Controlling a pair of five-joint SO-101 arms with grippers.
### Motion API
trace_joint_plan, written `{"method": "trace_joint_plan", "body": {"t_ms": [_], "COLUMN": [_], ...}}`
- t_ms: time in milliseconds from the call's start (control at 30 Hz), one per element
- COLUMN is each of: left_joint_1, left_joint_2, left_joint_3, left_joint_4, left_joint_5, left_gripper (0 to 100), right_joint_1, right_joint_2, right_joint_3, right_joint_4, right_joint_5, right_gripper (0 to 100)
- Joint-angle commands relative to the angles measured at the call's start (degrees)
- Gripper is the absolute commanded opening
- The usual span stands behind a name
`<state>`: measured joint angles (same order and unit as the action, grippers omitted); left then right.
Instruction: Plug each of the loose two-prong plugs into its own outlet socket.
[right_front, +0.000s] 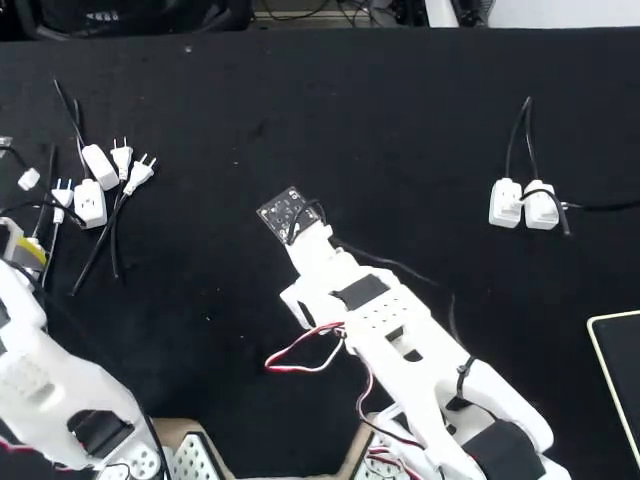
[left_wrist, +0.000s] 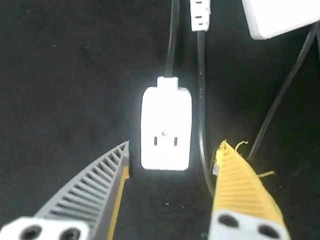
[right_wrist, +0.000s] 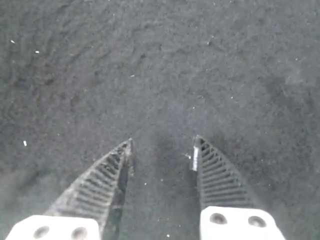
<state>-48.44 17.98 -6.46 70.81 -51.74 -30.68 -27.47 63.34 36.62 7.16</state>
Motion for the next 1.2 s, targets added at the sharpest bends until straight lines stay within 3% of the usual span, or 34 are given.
{"method": "trace_joint_plan", "body": {"t_ms": [0, 267, 500, 667, 700, 800, 1167], "left_joint_1": [-0.7, -1.2, -1.5, -1.5, -1.4, -0.9, 4.5], "left_joint_2": [7.1, 19.4, 19.9, 15.2, 14.2, 11.2, 0.9], "left_joint_3": [-12.0, -23.1, -24.0, -23.5, -23.9, -24.0, -21.9], "left_joint_4": [4.7, 6.8, 6.7, 7.2, 8.5, 12.8, 30.0], "left_joint_5": [-1.8, -1.3, 2.3, 3.2, 3.2, 3.2, 5.0], "left_gripper": [27, 27, 26, 5, 2, 6, 3], "right_joint_1": [-0.5, -0.5, -0.5, -0.5, -0.5, -0.5, 0.5], "right_joint_2": [-1.8, -1.8, -1.8, -1.8, -1.8, -1.8, -2.2], "right_joint_3": [-0.3, -0.3, -0.3, -0.3, -0.3, -0.3, -0.4], "right_joint_4": [-1.2, -1.2, -1.2, -1.2, -1.2, -1.2, -1.0], "right_joint_5": [0.0, 0.0, 0.0, 0.0, 0.0, 0.0, 0.0], "right_gripper": [17.0, 17.0, 17.0, 17.0, 17.0, 17.0, 17.0]}}
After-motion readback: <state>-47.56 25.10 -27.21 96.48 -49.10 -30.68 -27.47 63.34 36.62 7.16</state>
